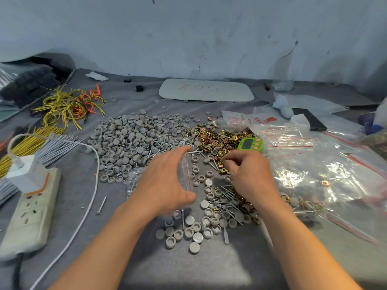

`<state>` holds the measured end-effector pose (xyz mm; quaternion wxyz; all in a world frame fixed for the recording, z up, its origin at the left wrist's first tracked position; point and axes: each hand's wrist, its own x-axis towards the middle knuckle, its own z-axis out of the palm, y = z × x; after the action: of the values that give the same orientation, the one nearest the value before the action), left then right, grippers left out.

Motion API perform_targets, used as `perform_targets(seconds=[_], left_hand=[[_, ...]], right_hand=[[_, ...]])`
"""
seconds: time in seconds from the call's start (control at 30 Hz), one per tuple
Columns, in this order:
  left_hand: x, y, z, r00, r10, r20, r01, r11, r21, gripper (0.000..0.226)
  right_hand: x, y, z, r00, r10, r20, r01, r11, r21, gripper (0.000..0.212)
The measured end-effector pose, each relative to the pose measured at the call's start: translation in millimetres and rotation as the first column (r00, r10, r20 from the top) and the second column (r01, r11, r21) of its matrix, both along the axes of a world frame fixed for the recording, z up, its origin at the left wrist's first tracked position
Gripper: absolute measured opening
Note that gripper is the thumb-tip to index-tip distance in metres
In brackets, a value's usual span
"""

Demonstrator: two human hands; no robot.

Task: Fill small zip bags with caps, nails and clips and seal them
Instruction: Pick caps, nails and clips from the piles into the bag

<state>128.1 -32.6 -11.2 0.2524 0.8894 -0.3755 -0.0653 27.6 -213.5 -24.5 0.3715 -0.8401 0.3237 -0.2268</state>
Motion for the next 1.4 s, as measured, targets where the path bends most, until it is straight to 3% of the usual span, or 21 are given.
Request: perform_targets(seconds=[0.07, 0.17, 0.23, 0.33, 0.47, 0.6, 0.87, 0.97, 1.23, 1.4], left_hand=[[-5, -1, 3, 0.999, -0.021, 0.035, 0.024, 0.996, -0.089, 0.107], [-13, -6, 6, 0.999, -0.018, 0.045, 0.03, 0.96, -0.279, 0.081], [-14, -8, 7, 0.999, -0.013, 0.035, 0.025, 0.933, -0.359, 0.061], [-12, -9, 10, 0.998, -0.055, -0.031, 0.038, 0.911, -0.41, 0.037], [-11, -6, 10, 0.983, -0.107, -0.15, 0.022, 0.876, -0.481, 0.026], [-13, -4, 12, 0.976, -0.088, -0.2, -0.031, 0.85, -0.526, 0.024], [-10, 0, 13, 0.939, -0.162, -0.302, -0.042, 0.82, -0.571, 0.026], [-10, 1, 13, 0.932, -0.168, -0.322, -0.059, 0.804, -0.591, 0.024], [-6, 14, 16, 0.972, -0.053, -0.23, -0.077, 0.849, -0.523, 0.024], [-8, 16, 17, 0.952, -0.086, -0.294, -0.079, 0.858, -0.508, 0.025]], right_hand=[[0, 7, 3, 0.996, 0.025, 0.082, -0.04, 0.984, 0.176, 0.015], [-4, 18, 10, 0.958, 0.065, 0.279, -0.203, 0.841, 0.501, 0.017], [-6, 26, 14, 0.939, 0.091, 0.33, -0.279, 0.761, 0.585, 0.017], [-8, 31, 18, 0.927, 0.11, 0.359, -0.332, 0.685, 0.648, 0.017], [-8, 33, 23, 0.922, 0.111, 0.371, -0.356, 0.619, 0.7, 0.022], [-7, 35, 24, 0.919, 0.113, 0.379, -0.363, 0.619, 0.696, 0.022], [0, 53, 22, 0.905, -0.024, 0.426, -0.369, 0.457, 0.809, 0.031], [-2, 57, 23, 0.91, -0.021, 0.415, -0.356, 0.474, 0.805, 0.035], [-1, 62, 28, 0.918, 0.081, 0.388, -0.358, 0.588, 0.725, 0.012], [0, 58, 35, 0.939, 0.114, 0.325, -0.326, 0.596, 0.734, 0.019]])
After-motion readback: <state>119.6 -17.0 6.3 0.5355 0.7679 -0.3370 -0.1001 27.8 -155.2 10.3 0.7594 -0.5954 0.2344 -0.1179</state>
